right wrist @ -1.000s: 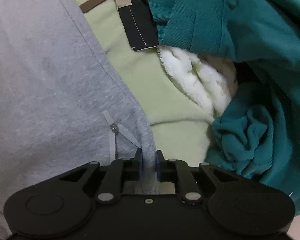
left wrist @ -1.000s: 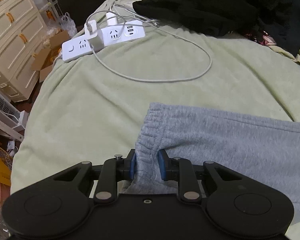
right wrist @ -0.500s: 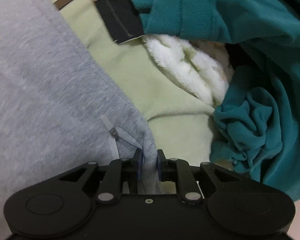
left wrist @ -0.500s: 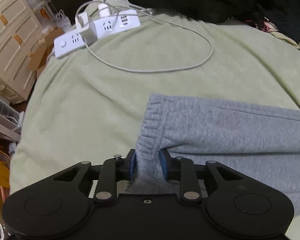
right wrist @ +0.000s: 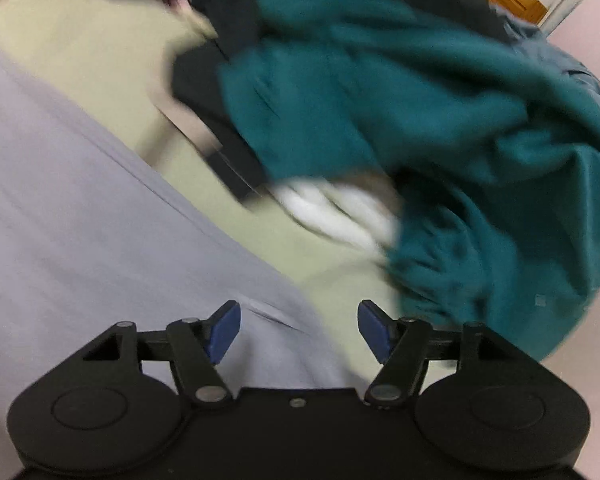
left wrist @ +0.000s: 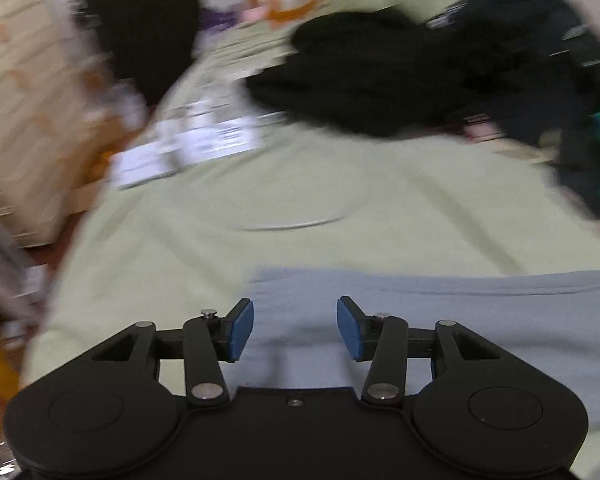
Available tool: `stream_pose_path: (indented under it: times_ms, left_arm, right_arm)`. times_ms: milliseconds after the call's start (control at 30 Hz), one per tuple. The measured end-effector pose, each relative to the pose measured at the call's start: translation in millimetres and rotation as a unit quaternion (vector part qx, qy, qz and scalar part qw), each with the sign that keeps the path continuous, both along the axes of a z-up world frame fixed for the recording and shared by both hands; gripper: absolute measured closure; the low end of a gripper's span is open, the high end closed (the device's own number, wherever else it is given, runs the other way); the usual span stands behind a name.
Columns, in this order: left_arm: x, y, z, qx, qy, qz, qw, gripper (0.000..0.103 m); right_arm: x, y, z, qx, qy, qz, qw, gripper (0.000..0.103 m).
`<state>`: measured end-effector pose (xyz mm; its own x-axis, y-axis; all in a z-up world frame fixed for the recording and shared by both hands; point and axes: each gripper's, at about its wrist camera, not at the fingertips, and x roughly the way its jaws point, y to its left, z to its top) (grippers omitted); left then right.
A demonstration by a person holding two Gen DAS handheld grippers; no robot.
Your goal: Fold clothes
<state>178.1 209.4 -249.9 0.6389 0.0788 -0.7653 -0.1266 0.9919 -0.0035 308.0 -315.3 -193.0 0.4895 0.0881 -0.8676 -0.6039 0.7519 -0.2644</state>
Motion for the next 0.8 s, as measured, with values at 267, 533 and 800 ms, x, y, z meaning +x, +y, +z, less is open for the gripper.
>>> stream_pose_path:
  times_ms: [267, 533, 800]
  left_arm:
    - [5.5, -25.9, -41.1, -0.074, 0.049, -0.092, 0.9917, 0.079]
    - [-19.2, 11.8, -85.7, -0.097, 0.123, -0.067, 0.9854, 0.084]
    - [-24.0, 21.3, -89.9, -0.094, 0.114, -0.076, 0.9861, 0.088]
  right_arm:
    - [-75.1, 113.7, -23.0, 0.206, 0.074, -0.015, 0.976, 0.080]
    - [-107.2, 137.0, -101.9, 0.195, 0.124, -0.092, 0.968, 0.080]
    - [-127.9, 150.1, -114.2, 0.175, 0.094, -0.131, 0.971, 0.078]
